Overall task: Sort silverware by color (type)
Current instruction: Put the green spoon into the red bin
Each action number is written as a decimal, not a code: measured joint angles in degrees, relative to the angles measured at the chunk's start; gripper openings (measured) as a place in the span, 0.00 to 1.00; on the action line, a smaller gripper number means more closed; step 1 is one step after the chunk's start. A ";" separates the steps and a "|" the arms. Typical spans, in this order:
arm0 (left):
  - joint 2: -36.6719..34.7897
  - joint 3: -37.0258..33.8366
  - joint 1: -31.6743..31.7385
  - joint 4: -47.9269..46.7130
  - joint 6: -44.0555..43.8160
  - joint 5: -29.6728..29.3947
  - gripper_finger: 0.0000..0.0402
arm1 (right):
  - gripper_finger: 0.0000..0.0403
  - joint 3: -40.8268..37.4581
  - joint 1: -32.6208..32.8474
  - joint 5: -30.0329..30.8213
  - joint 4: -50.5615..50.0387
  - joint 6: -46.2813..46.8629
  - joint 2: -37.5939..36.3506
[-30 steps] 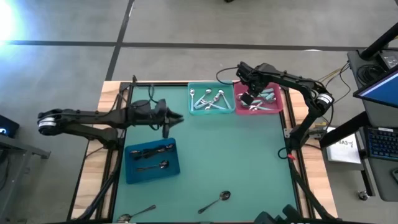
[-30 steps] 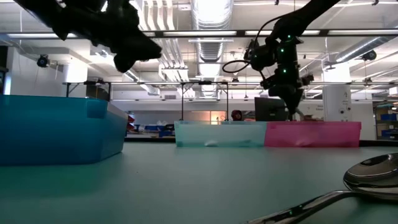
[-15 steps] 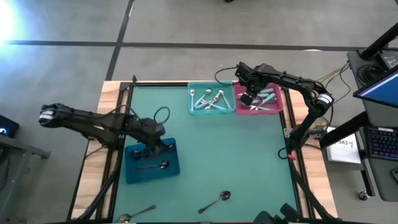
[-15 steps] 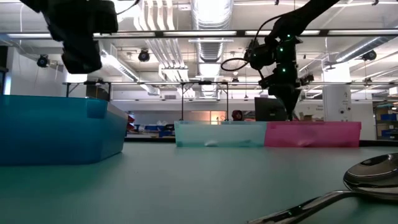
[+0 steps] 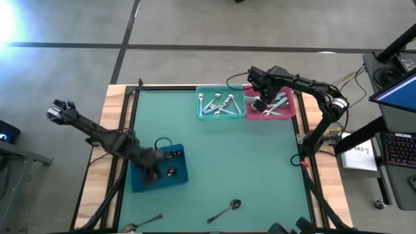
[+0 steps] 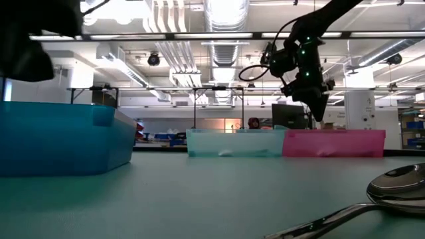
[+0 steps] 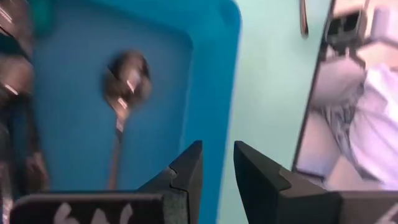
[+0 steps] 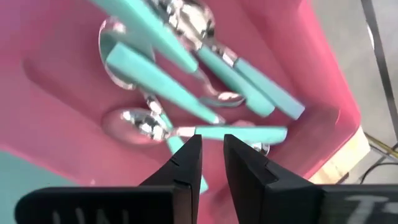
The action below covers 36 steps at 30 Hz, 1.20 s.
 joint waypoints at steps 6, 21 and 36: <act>1.76 -0.01 -10.55 0.35 -8.16 0.14 0.18 | 0.14 -0.11 1.52 -1.60 -2.26 1.24 0.02; 15.89 5.85 -23.64 3.53 -19.39 -0.81 0.18 | 0.17 -0.13 8.00 -8.68 -2.29 3.93 0.02; 39.32 25.76 -32.99 -3.51 -22.08 -0.88 0.18 | 0.29 1.89 22.76 -8.32 -1.94 12.11 -2.45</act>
